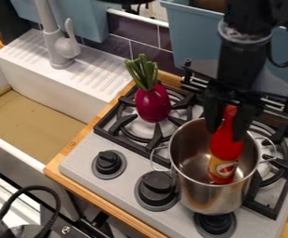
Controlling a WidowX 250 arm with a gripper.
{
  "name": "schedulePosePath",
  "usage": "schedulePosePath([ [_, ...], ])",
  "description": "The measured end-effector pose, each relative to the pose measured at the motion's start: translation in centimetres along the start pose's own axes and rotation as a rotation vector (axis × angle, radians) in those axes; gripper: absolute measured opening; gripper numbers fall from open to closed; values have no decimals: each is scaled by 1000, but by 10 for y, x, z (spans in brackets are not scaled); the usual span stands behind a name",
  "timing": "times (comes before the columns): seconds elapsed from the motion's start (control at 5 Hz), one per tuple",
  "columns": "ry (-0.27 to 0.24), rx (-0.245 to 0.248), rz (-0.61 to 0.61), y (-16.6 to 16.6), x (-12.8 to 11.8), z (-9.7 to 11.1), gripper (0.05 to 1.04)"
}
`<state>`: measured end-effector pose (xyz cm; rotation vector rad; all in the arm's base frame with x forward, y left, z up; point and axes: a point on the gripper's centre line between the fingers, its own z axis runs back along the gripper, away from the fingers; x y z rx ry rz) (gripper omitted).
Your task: Put the sauce in the silver basket
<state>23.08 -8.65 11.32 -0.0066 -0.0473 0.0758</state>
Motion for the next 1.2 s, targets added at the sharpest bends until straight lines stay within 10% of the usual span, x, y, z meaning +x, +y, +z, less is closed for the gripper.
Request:
schedulePosePath([
  [0.2, 7, 4, 9, 2, 2, -4, 334],
  [0.6, -4, 21, 6, 6, 8, 0, 910],
  [1.2, -18, 25, 11, 21, 25, 21, 999],
])
